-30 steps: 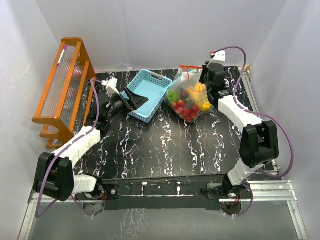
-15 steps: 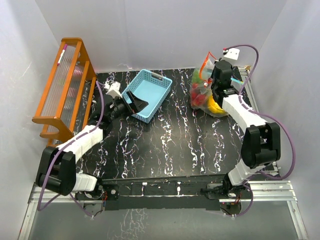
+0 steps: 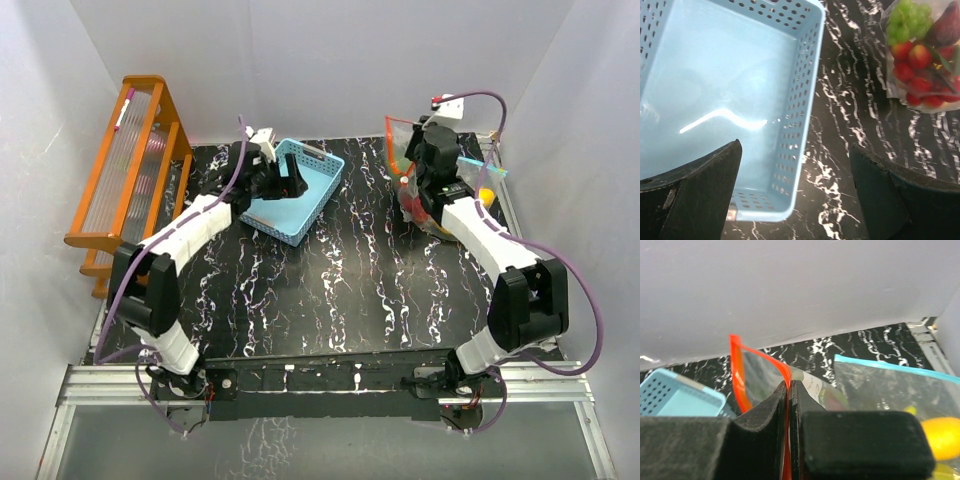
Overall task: Open the zip-top bag and remove the fake food
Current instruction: Move the bin to the center of the board.
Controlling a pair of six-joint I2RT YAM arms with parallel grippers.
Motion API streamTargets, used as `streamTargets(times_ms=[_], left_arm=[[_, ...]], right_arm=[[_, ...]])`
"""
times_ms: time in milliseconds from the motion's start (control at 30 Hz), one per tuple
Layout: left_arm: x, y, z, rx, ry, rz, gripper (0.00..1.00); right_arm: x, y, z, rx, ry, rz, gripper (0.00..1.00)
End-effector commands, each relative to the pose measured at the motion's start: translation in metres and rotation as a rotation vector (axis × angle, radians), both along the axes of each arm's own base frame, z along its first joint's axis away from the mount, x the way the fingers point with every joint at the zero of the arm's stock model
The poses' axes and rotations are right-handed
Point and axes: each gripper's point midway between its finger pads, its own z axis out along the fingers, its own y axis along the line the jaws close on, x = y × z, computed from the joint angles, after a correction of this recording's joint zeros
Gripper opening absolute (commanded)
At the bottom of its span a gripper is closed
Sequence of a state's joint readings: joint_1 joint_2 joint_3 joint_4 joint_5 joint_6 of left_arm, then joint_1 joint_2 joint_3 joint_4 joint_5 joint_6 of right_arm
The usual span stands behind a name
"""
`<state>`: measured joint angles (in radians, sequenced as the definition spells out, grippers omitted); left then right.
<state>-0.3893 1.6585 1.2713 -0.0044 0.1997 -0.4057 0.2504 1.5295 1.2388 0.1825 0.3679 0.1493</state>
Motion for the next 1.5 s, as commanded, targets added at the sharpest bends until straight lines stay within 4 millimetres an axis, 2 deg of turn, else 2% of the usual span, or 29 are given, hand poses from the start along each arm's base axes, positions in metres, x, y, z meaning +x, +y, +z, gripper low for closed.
streamTargets(times_ms=[0,167,367,600,667,1000,1100,1300,1467], left_arm=[[0.000,0.001,-0.028,0.207,0.060,-0.035,0.86],[0.003,-0.029,-0.051,0.348,0.045,-0.109,0.89],[0.003,-0.042,-0.074,0.400,0.061,-0.151,0.86],[0.000,-0.044,-0.103,0.462,0.108,-0.154,0.53],[0.001,-0.041,-0.105,0.478,0.110,-0.143,0.39],[-0.007,-0.012,-0.104,0.521,0.081,-0.025,0.06],[-0.006,0.000,-0.104,0.542,0.090,0.027,0.00],[0.004,0.015,-0.108,0.533,0.105,0.119,0.00],[0.019,0.040,-0.112,0.555,0.130,0.206,0.00]], right_arm=[[-0.001,0.034,0.037,0.034,-0.121,0.097,0.08],[0.000,0.046,0.040,0.036,-0.125,0.123,0.08],[-0.014,0.027,0.038,0.017,-0.127,0.047,0.08],[-0.030,0.015,0.037,0.013,-0.129,0.025,0.08],[-0.033,0.013,0.038,0.011,-0.131,0.020,0.08],[-0.038,0.018,0.027,0.022,-0.094,0.054,0.08],[-0.041,0.020,0.025,0.028,-0.088,0.071,0.08],[-0.044,0.027,0.025,0.027,-0.056,0.113,0.08],[-0.048,0.030,0.026,0.021,-0.040,0.138,0.08]])
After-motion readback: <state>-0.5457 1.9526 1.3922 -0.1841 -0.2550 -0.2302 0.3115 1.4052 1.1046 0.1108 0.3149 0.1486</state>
